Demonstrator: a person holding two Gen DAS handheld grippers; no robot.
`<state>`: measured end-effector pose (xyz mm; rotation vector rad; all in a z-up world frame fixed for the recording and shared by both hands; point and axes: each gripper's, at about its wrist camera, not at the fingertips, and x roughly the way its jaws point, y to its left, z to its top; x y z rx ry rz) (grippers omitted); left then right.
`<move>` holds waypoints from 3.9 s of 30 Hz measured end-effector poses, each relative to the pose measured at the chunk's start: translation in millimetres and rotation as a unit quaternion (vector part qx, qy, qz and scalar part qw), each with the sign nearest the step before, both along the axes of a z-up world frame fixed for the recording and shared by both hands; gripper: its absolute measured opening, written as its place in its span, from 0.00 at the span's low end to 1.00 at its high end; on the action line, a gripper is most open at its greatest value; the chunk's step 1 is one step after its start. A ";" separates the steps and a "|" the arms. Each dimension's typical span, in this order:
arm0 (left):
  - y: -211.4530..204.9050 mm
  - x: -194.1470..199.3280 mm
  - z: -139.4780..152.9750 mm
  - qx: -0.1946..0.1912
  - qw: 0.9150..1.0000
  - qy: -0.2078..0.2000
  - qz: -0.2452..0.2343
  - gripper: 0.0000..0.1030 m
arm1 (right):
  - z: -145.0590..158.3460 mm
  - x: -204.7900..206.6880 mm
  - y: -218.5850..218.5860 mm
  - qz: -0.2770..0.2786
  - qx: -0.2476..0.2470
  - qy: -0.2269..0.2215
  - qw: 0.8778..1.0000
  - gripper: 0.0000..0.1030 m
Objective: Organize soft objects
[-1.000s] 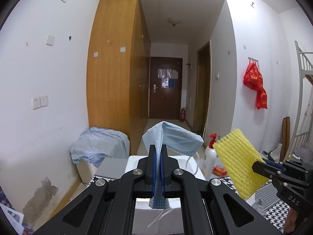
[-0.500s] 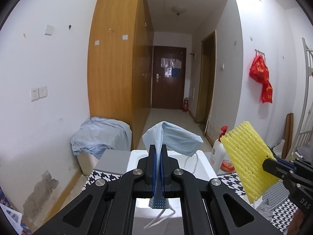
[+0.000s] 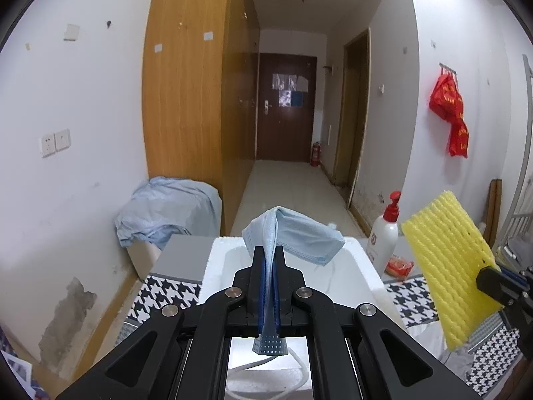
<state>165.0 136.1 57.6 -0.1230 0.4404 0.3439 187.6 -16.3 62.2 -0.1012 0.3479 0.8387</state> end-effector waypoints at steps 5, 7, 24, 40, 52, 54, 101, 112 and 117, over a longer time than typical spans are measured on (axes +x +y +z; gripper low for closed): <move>2.2 6.0 -6.9 -0.001 1.000 0.021 -0.002 0.18 | -0.9 1.5 0.6 -0.002 -0.002 0.001 1.000 0.12; 4.0 5.2 -8.5 -0.005 1.000 0.023 -0.002 0.49 | -0.8 1.5 2.1 -0.003 -0.005 0.001 1.000 0.12; 5.8 -30.3 0.1 0.023 0.999 -0.024 0.022 0.99 | 1.7 -0.5 22.3 0.012 -0.017 0.001 1.000 0.12; 23.0 -67.7 -2.9 0.033 0.997 -0.038 0.061 0.99 | 5.3 -0.2 63.4 0.042 -0.039 -0.001 0.998 0.12; 26.2 -74.1 -14.6 0.027 0.997 -0.035 0.056 0.99 | 0.4 13.5 82.8 0.047 -0.050 0.022 0.997 0.12; 25.8 -73.9 -17.7 0.029 0.998 -0.032 0.056 0.99 | -1.0 17.2 87.6 0.048 -0.057 0.028 0.997 0.12; -33.6 -116.5 12.2 0.044 0.995 -0.070 0.058 0.99 | 17.7 -23.9 18.9 0.012 -0.006 0.001 1.000 0.99; -60.5 -127.5 15.2 0.060 0.994 -0.082 0.046 0.99 | 15.8 -41.4 -7.2 0.006 -0.001 -0.017 1.000 0.99; -68.3 -137.4 18.6 0.060 0.993 -0.092 0.042 0.99 | 16.4 -46.4 -21.9 0.001 0.010 -0.028 1.000 0.99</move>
